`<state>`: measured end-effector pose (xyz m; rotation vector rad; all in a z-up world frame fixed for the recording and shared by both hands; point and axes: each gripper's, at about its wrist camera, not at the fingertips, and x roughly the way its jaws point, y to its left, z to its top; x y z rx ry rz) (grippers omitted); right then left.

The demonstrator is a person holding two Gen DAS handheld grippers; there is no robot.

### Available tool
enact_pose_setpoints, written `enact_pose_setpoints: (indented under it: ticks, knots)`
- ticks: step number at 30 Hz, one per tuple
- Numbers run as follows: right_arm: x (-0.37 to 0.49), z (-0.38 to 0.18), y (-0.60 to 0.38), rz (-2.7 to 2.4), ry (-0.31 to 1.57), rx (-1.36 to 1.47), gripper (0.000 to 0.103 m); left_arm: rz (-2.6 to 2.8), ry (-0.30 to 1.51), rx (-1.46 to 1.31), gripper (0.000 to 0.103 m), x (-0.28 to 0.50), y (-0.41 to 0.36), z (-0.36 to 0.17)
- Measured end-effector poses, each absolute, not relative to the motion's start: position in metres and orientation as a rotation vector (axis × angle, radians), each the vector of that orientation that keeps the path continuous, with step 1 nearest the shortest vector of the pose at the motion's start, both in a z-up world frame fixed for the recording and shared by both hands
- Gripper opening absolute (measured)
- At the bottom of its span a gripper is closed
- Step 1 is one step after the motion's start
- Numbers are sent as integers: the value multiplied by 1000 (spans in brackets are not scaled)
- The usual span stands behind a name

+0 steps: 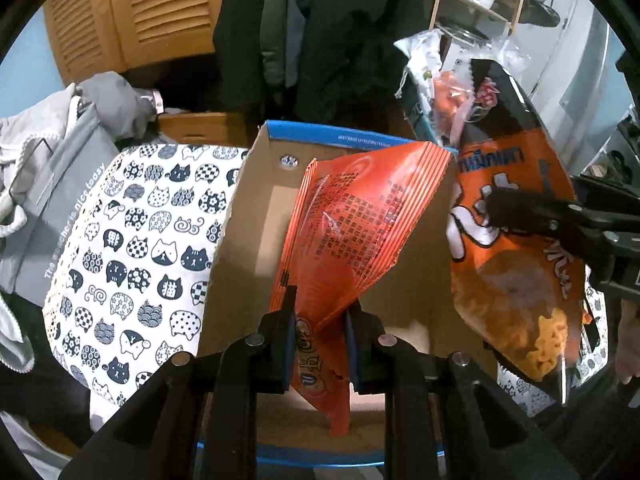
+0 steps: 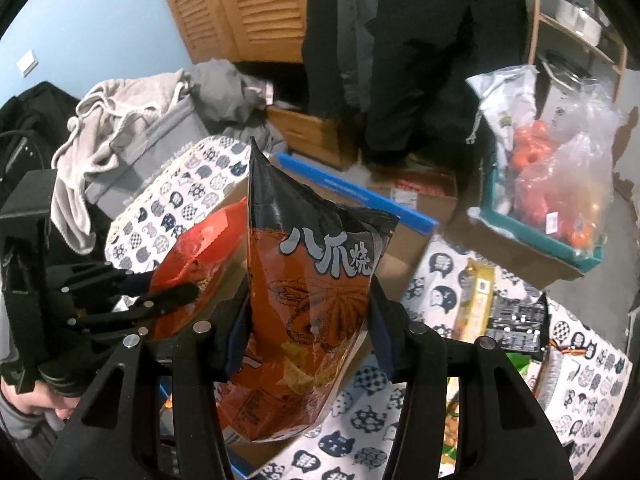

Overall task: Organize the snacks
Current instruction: 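Carry both bags over the box and release them inside with both tools, then grasp the green peanut bag with the left tool while the right tool grasps the white-grey bag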

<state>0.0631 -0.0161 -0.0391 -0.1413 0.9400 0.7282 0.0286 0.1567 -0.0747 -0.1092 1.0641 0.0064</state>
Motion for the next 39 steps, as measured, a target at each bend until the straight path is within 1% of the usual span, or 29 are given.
enact_pose_setpoints:
  ticks: [2, 5, 7, 8, 10, 19, 21, 23, 25, 27, 31, 34, 39]
  knots:
    - [63, -44, -10, 731, 951, -153, 51, 12, 1078, -101, 22, 29, 156, -78]
    - [65, -51, -4, 734, 971, -167, 51, 36, 1094, -73, 32, 29, 156, -82]
    - [67, -56, -1, 735, 986, -175, 51, 43, 1090, -66, 35, 28, 157, -81]
    - [67, -58, 0, 736, 991, -181, 51, 44, 1088, -67, 42, 28, 157, -80]
    - [68, -61, 2, 734, 998, -193, 51, 57, 1080, -65, 52, 28, 159, -78]
    - [66, -75, 12, 756, 1042, -252, 52, 60, 1071, -66, 53, 28, 160, -73]
    - [65, -78, 13, 757, 1056, -255, 57, 61, 1070, -63, 54, 28, 160, -72]
    - [63, -77, 11, 751, 1043, -249, 60, 58, 1068, -64, 58, 28, 158, -70]
    - [63, -72, 6, 741, 1028, -242, 71, 53, 1061, -64, 61, 28, 155, -68]
    - [63, -67, -2, 737, 1009, -222, 75, 46, 1059, -64, 61, 30, 150, -65]
    - [64, -56, -20, 722, 984, -184, 77, 25, 1052, -65, 66, 31, 140, -61]
    - [63, -51, -35, 698, 972, -176, 79, 3, 1050, -63, 66, 33, 129, -57]
    - [61, -49, -61, 654, 972, -169, 79, -37, 1048, -55, 66, 36, 108, -51]
